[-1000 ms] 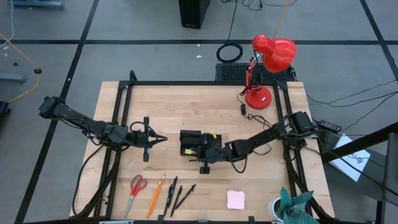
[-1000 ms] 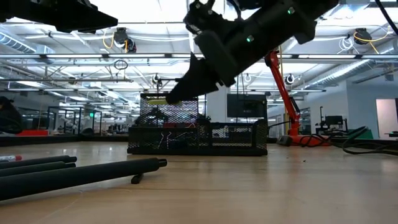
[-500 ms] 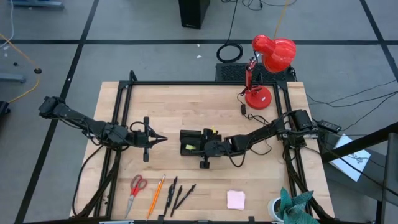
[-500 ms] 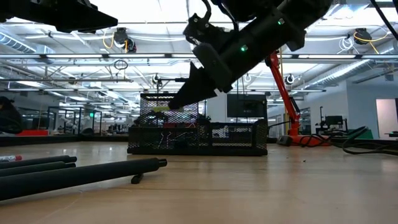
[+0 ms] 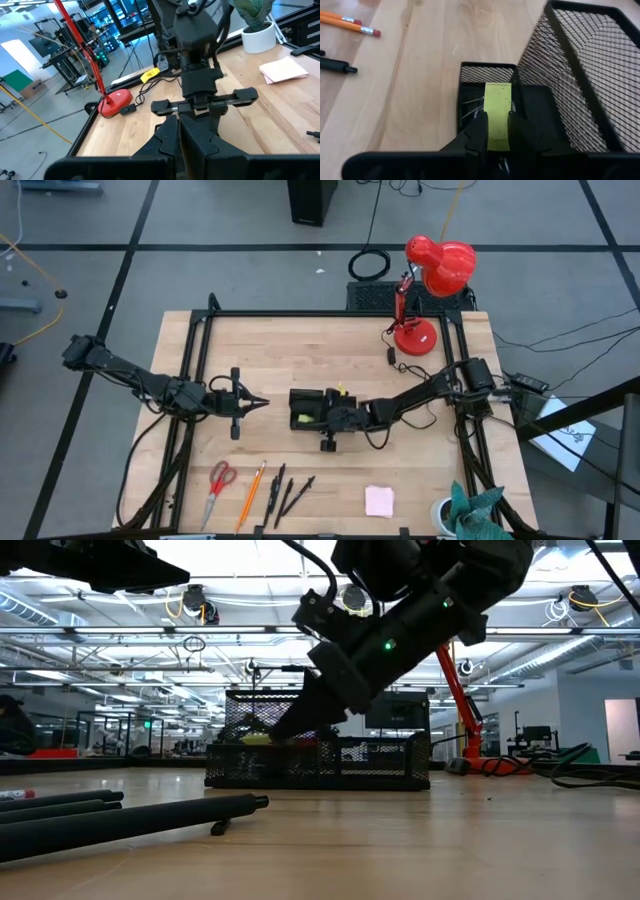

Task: Pick and place office supplies into organizer
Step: Put the yellow eraser into the mesh desk organizer, then put the pencil into the mesh desk organizer

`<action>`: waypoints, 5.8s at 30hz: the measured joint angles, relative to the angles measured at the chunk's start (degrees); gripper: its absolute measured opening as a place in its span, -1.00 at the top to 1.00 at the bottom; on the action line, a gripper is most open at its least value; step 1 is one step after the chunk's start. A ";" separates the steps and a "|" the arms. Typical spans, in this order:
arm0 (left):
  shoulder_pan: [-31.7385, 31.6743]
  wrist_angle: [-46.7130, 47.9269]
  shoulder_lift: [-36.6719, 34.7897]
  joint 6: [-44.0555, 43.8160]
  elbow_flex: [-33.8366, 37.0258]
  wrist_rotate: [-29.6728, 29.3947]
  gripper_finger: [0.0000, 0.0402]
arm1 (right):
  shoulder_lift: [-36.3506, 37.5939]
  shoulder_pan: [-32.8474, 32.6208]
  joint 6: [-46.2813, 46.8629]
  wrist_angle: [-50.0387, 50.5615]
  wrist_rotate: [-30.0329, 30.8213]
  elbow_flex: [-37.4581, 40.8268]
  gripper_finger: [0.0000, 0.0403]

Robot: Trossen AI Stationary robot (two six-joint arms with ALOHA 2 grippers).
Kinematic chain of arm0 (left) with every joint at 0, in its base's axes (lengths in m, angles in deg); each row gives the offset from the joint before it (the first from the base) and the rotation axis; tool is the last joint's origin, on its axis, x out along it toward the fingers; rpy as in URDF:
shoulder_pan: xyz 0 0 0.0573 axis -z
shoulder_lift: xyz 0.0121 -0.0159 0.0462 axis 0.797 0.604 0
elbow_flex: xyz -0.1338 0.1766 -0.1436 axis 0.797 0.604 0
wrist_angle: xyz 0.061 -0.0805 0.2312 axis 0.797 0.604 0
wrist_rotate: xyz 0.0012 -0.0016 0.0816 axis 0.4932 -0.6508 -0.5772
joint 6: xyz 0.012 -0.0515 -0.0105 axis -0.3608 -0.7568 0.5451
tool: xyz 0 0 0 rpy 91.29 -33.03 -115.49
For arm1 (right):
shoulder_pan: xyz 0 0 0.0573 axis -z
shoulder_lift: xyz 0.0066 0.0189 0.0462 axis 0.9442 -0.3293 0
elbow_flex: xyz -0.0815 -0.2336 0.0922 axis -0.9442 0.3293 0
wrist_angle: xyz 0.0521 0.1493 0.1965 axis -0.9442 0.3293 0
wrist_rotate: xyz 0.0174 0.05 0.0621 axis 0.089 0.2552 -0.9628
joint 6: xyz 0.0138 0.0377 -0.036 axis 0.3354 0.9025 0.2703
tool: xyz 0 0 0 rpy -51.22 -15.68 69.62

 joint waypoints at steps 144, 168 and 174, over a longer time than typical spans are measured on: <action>14.82 63.14 64.65 -100.73 -49.05 18.75 0.62 | 67.40 7.04 -13.16 -32.92 -16.14 51.65 0.98; 13.93 63.20 65.77 -99.27 -48.97 18.12 0.26 | 67.37 7.04 -13.11 -32.53 -16.12 51.65 0.98; 13.96 62.87 68.20 -99.56 -48.93 18.34 0.27 | 67.37 7.04 -12.05 -32.34 -16.12 51.65 0.98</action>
